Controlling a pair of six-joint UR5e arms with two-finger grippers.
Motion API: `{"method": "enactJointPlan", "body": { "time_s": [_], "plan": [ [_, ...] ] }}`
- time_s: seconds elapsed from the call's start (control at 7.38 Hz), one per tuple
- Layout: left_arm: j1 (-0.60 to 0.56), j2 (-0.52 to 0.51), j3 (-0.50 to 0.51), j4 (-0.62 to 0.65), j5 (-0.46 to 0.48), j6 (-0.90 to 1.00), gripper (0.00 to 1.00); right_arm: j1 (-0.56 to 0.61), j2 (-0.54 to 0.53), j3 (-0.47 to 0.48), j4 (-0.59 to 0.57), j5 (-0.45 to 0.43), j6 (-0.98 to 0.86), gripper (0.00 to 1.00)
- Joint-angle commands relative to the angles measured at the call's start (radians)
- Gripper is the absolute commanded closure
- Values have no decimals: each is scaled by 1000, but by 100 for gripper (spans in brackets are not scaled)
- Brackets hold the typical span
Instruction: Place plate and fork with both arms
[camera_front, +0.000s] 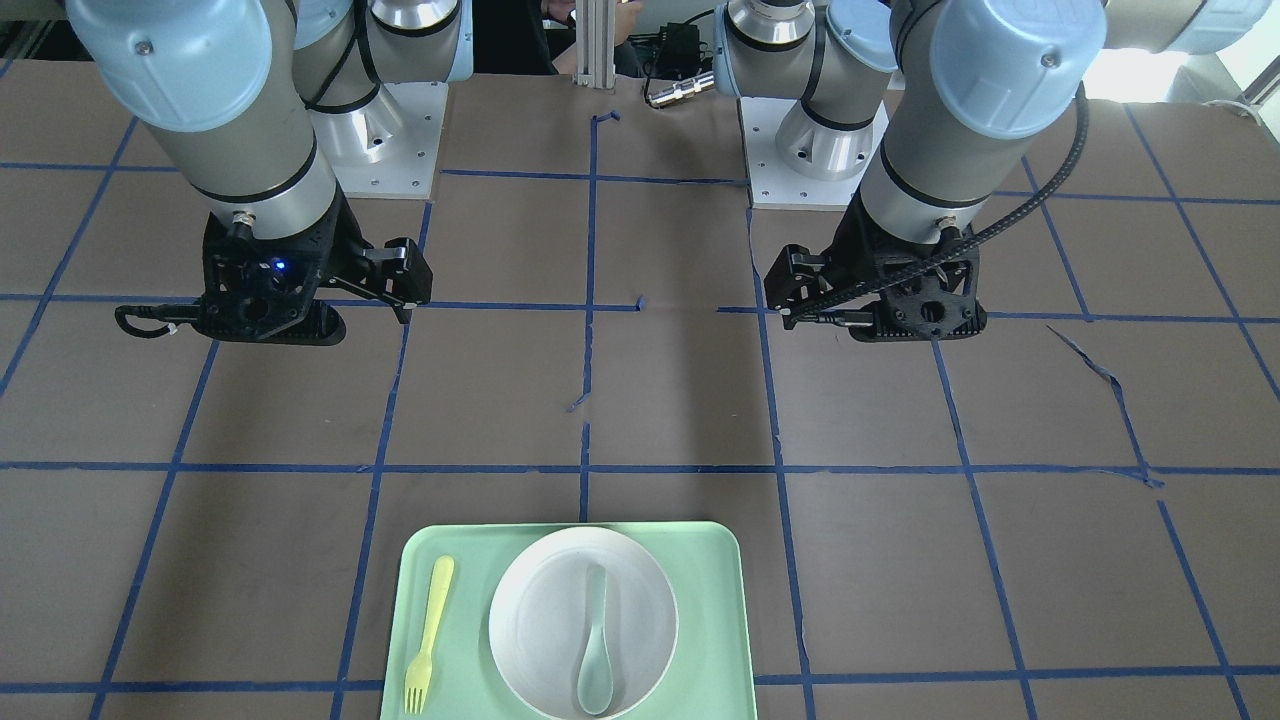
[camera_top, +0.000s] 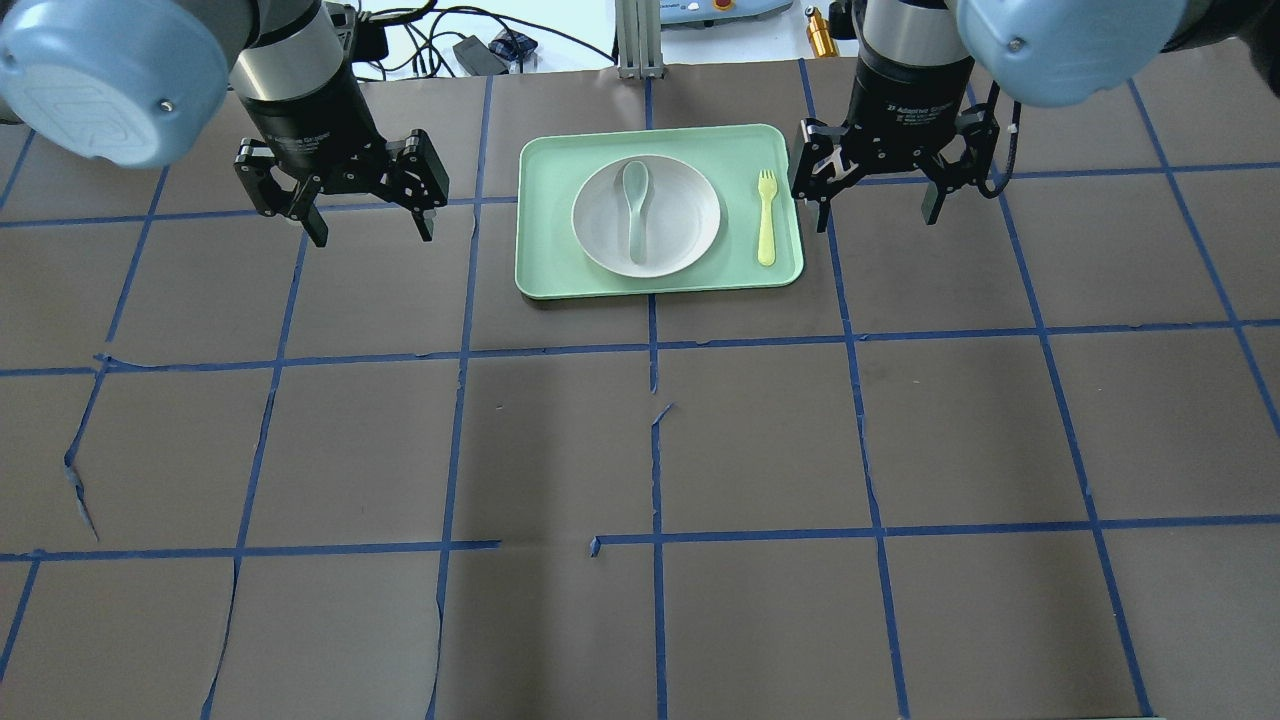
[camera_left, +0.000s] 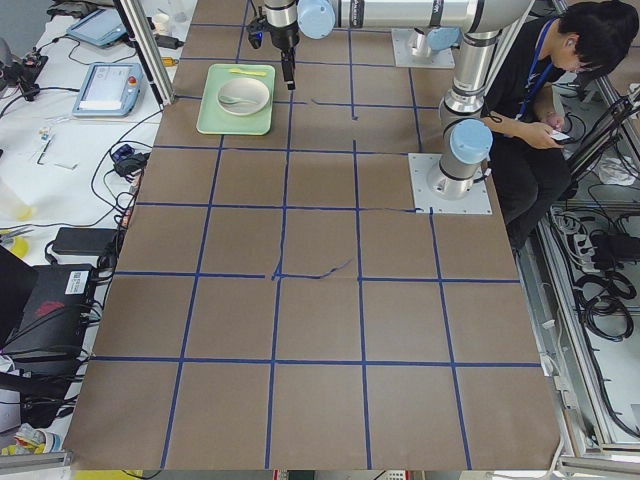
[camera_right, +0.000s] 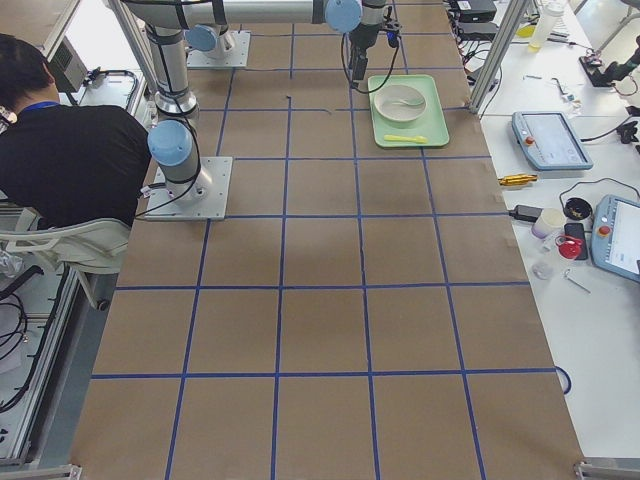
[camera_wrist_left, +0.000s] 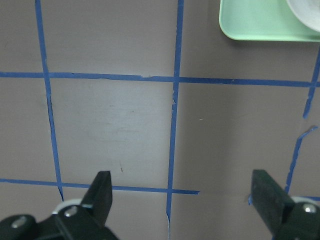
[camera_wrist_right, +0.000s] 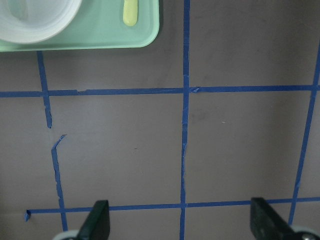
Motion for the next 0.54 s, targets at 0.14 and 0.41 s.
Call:
{"method": "enactJointPlan", "body": {
  "time_s": [0.14, 0.41],
  "plan": [
    [-1, 0, -6, -1, -9, 2, 0, 8, -25, 0, 7, 10, 0, 0],
    [-2, 19, -6, -2, -3, 2, 0, 49, -42, 0, 10, 9, 2, 0]
  ]
}}
